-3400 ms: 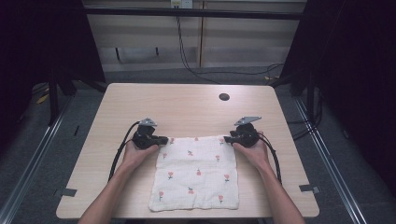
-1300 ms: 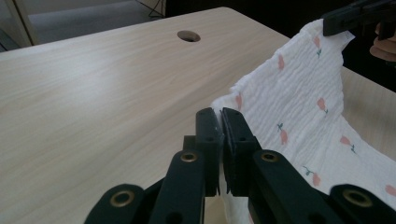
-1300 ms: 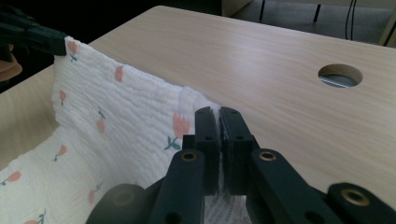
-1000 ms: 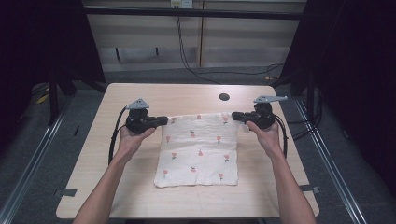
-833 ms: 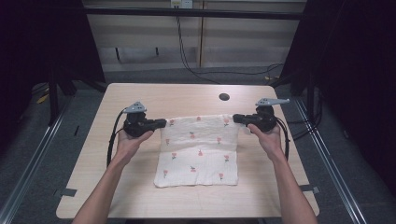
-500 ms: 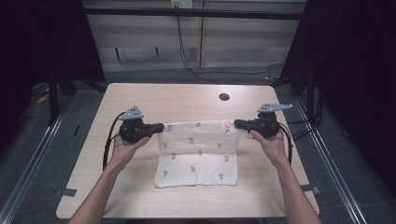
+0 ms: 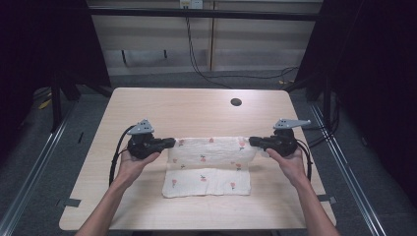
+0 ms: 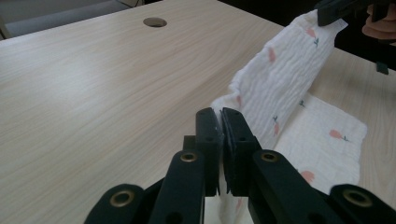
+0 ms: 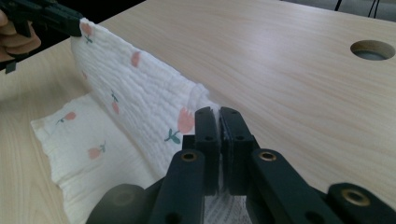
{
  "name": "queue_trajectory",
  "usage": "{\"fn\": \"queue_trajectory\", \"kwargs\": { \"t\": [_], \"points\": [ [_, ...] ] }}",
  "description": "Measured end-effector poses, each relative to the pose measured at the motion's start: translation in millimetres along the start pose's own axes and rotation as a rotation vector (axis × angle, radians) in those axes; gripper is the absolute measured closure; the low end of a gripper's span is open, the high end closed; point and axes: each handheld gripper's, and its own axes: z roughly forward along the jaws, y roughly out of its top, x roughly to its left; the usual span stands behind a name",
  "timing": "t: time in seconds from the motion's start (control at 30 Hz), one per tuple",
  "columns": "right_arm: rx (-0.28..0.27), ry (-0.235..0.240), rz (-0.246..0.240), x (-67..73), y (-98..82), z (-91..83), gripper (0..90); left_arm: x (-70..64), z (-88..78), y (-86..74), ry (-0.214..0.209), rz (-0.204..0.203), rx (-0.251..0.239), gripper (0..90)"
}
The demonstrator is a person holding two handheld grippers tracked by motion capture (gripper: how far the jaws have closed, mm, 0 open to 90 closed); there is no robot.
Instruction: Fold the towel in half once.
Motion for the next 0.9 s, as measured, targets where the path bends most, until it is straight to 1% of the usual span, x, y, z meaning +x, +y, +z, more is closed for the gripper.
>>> {"fn": "queue_trajectory", "kwargs": {
  "t": [0.03,0.07,0.1,0.13,0.17,0.23,0.3,0.33,0.37,0.4,0.43,0.57,0.6,0.67,0.7,0.73,0.77,0.8,0.83,0.87,0.9],
  "points": [
    [0.005,0.003,0.000,1.5,-1.6,-0.7,86.9,-2.0,-1.9,0.1,0.011,0.013,-0.001,86.3],
    [0.008,0.001,-0.006,3.2,-3.2,-1.2,86.8,-5.0,-3.6,0.4,0.015,0.023,-0.015,86.3],
    [0.012,-0.003,-0.012,5.2,-5.0,-1.6,86.7,-7.0,-4.5,0.6,-0.003,0.022,-0.031,86.3],
    [0.014,-0.007,-0.015,7.8,-6.8,-2.3,86.7,-8.6,-3.5,1.6,-0.008,0.027,-0.020,86.3],
    [0.014,-0.002,-0.016,9.7,-8.7,-3.1,86.7,-10.5,-2.5,2.0,-0.002,0.043,-0.008,86.3],
    [0.022,-0.008,-0.023,13.9,-12.1,-4.7,86.6,-13.3,-2.5,0.5,-0.007,0.049,-0.011,86.3],
    [0.022,-0.002,-0.031,17.8,-15.3,-7.4,86.5,-16.4,-3.5,-2.4,-0.007,0.060,0.003,86.3],
    [0.021,0.000,-0.033,19.9,-16.9,-8.7,86.5,-18.3,-4.5,-4.4,-0.015,0.065,0.011,86.3],
    [0.023,-0.004,-0.038,22.0,-18.4,-9.5,86.4,-20.1,-5.7,-6.1,-0.010,0.078,0.025,86.3],
    [0.028,0.002,-0.044,23.5,-20.0,-10.3,86.2,-21.4,-6.7,-8.2,-0.015,0.084,0.030,86.3],
    [0.028,0.012,-0.040,25.0,-21.7,-10.4,85.9,-22.0,-8.1,-10.3,-0.024,0.086,0.035,86.3],
    [0.053,0.036,-0.056,32.4,-30.1,-10.4,85.1,-24.7,-12.3,-19.0,-0.015,0.086,0.045,86.2],
    [0.064,0.041,-0.065,34.7,-32.7,-10.9,85.0,-26.7,-13.4,-22.1,0.006,0.100,0.048,86.2],
    [0.072,0.048,-0.072,39.1,-38.0,-13.0,84.9,-30.3,-13.8,-28.1,0.000,0.117,0.066,86.2],
    [0.078,0.065,-0.074,40.9,-40.3,-14.3,85.1,-33.0,-13.8,-30.9,0.007,0.117,0.075,86.2],
    [0.087,0.062,-0.085,42.6,-42.4,-15.4,85.0,-34.1,-13.2,-33.6,-0.012,0.116,0.074,86.2],
    [0.083,0.057,-0.083,43.7,-44.7,-16.0,84.9,-35.7,-12.2,-35.7,-0.022,0.118,0.086,86.2],
    [0.083,0.068,-0.071,44.1,-47.0,-16.6,84.9,-37.8,-11.1,-38.0,-0.015,0.129,0.103,86.2],
    [0.089,0.071,-0.069,45.0,-49.6,-15.8,84.9,-39.4,-10.4,-40.6,-0.023,0.131,0.113,86.2],
    [0.101,0.062,-0.076,46.6,-51.9,-15.1,84.8,-41.2,-10.2,-43.3,-0.036,0.136,0.123,86.0],
    [0.109,0.072,-0.072,47.6,-54.4,-14.4,84.4,-43.5,-10.2,-46.1,-0.038,0.143,0.137,86.0]
  ]
}}
